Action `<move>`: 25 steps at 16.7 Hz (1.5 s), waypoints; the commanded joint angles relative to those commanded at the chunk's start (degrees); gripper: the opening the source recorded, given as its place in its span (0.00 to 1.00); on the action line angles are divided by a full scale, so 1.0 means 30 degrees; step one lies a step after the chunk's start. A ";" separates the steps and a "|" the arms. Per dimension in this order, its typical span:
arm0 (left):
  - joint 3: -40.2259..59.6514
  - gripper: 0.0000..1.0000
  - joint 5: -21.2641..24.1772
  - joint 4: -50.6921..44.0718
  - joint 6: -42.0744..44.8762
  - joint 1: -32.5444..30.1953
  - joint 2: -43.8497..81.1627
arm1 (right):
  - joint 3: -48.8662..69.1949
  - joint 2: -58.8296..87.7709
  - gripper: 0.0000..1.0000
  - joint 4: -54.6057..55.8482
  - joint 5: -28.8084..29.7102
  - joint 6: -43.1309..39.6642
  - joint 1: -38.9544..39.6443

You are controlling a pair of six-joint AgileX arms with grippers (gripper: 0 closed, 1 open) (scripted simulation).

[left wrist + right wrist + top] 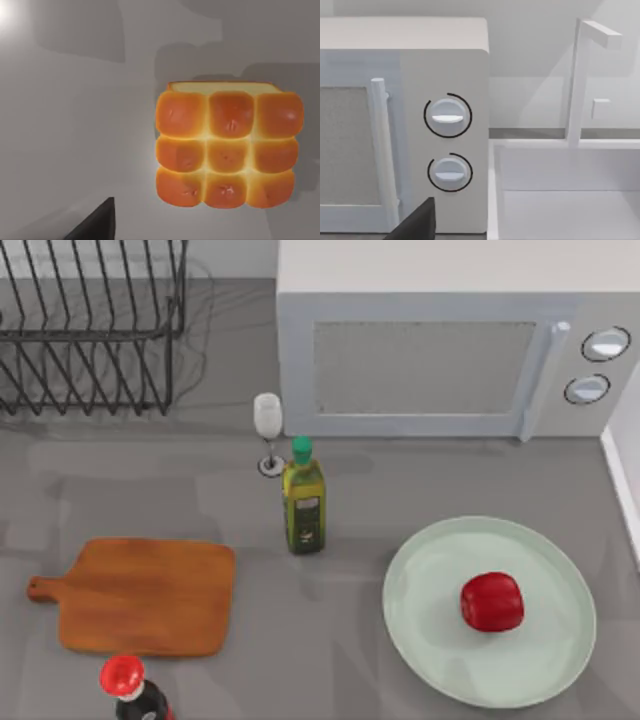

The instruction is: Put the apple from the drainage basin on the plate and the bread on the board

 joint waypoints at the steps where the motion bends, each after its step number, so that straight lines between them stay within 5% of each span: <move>1: 0.0459 1.00 0.0000 -0.0336 0.0124 0.0080 0.0596 | 0.0000 0.0000 1.00 0.0000 0.0000 0.0000 0.0000; 9: 0.0948 1.00 -0.0003 -0.0684 0.0262 0.0099 0.1353 | 0.0000 0.0000 1.00 0.0000 0.0000 0.0000 0.0000; 21: -0.1670 1.00 0.0013 0.4031 0.0351 0.0219 0.3453 | 0.0000 0.0000 1.00 0.0000 0.0000 0.0000 0.0000; 25: -0.1670 0.70 0.0013 0.4031 0.0351 0.0219 0.3453 | 0.0000 0.0000 1.00 0.0000 0.0000 0.0000 0.0000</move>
